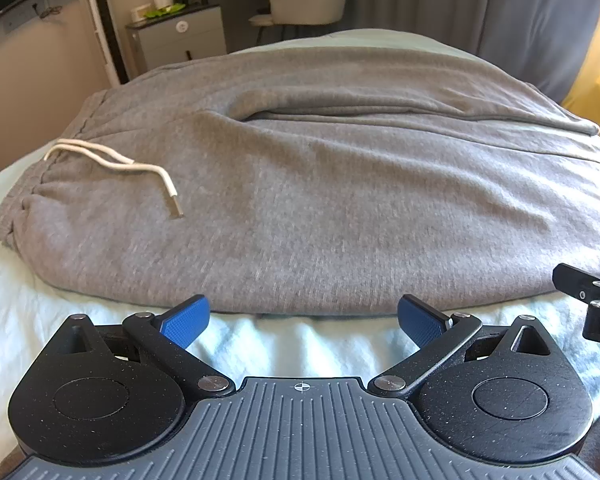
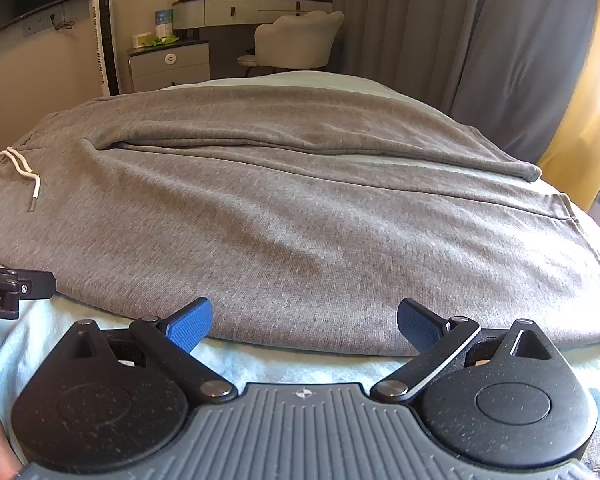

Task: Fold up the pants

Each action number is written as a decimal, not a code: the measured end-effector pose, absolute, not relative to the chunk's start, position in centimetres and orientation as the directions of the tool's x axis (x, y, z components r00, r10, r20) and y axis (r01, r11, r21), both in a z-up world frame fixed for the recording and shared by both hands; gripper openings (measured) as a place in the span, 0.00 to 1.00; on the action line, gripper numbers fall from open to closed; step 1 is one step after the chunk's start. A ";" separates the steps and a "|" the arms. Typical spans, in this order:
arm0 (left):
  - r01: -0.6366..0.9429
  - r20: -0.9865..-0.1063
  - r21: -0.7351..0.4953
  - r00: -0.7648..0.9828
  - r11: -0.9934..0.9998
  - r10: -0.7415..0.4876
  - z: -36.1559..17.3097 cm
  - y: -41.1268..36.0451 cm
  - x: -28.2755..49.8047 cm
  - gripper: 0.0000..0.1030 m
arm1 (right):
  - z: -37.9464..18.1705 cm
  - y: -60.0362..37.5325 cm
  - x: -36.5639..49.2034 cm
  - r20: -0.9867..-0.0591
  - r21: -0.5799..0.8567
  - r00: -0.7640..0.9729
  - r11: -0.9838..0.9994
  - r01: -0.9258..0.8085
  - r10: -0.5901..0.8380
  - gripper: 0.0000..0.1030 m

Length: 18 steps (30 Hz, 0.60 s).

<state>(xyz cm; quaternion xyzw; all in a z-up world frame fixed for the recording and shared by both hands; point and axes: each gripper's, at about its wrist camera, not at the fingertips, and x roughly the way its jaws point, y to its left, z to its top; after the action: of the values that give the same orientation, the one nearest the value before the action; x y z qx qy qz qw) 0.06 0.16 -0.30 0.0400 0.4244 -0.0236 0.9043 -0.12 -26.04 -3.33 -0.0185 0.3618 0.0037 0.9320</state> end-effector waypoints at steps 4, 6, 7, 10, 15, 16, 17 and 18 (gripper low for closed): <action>0.076 -0.770 0.050 0.638 0.996 -0.010 -0.3 0.2 0.1 1.00 | -3.3 -26.0 -0.1 -0.675 -0.029 0.738 0.999 -0.017 -0.007 0.96; 0.076 -0.771 0.051 0.637 0.996 -0.009 -0.3 0.2 0.1 1.00 | -3.3 -26.1 -0.1 -0.675 -0.027 0.738 0.999 -0.016 -0.006 0.96; 0.076 -0.771 0.052 0.637 0.996 -0.009 -0.3 0.2 0.1 1.00 | -3.3 -26.1 -0.1 -0.674 -0.027 0.739 1.000 -0.016 -0.007 0.96; 0.073 -0.772 0.051 0.635 0.996 -0.007 -0.3 0.2 0.1 1.00 | -3.3 -26.2 -0.1 -0.673 -0.023 0.740 1.000 -0.011 -0.007 0.96; 0.071 -0.775 0.050 0.632 0.996 -0.006 -0.3 0.2 0.1 1.00 | -3.3 -26.2 -0.1 -0.672 -0.018 0.740 1.000 -0.008 -0.006 0.96; 0.070 -0.776 0.049 0.631 0.996 -0.006 -0.4 0.2 0.1 1.00 | -3.3 -26.3 -0.1 -0.672 -0.018 0.740 1.000 -0.008 -0.006 0.96; 0.070 -0.776 0.049 0.630 0.996 -0.006 -0.4 0.2 0.1 1.00 | -3.3 -26.3 -0.1 -0.672 -0.018 0.740 1.000 -0.007 -0.007 0.96; 0.070 -0.776 0.049 0.630 0.996 -0.006 -0.4 0.2 0.1 1.00 | -3.3 -26.3 -0.1 -0.673 -0.017 0.740 1.000 -0.008 -0.006 0.96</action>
<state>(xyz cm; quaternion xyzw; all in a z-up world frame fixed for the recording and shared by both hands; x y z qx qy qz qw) 0.13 0.18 -0.38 0.0374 0.4294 -0.0211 0.9021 -0.12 -26.26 -3.33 -0.0095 0.3608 0.0005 0.9326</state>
